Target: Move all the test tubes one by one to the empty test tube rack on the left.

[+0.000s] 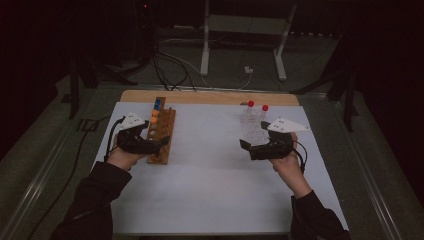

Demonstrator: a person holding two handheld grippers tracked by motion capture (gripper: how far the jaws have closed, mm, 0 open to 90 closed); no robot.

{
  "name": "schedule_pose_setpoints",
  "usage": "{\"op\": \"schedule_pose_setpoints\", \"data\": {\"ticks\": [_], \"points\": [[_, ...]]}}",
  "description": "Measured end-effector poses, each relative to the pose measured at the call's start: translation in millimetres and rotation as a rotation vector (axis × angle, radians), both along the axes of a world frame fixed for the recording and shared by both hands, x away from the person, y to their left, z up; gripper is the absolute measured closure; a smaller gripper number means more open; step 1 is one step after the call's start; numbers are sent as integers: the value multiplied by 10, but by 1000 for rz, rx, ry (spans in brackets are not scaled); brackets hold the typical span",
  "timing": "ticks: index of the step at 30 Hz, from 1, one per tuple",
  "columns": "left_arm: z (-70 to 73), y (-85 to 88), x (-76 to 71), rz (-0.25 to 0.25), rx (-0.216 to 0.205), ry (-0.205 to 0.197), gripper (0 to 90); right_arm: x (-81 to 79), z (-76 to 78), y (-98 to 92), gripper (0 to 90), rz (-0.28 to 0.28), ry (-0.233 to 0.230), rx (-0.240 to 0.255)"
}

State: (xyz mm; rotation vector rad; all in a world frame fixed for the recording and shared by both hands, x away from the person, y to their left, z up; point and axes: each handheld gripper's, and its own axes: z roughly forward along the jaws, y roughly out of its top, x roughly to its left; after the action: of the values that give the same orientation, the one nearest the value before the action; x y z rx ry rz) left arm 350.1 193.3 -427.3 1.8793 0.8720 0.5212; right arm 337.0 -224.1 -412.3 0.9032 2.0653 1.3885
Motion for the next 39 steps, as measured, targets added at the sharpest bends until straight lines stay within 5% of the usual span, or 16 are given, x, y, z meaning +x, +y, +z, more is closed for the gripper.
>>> {"op": "schedule_pose_setpoints", "data": {"ticks": [14,29,39], "points": [[-166,-133,-413,-108,-36,-9,26,479,-154,-442,72,-184,30,-22],[-224,-225,-476,-149,-15,-9,26,997,-445,-571,409,-284,108,-49],[-222,-223,-485,-151,-16,-16,26,1249,-549,-549,538,-319,148,-81]]}}
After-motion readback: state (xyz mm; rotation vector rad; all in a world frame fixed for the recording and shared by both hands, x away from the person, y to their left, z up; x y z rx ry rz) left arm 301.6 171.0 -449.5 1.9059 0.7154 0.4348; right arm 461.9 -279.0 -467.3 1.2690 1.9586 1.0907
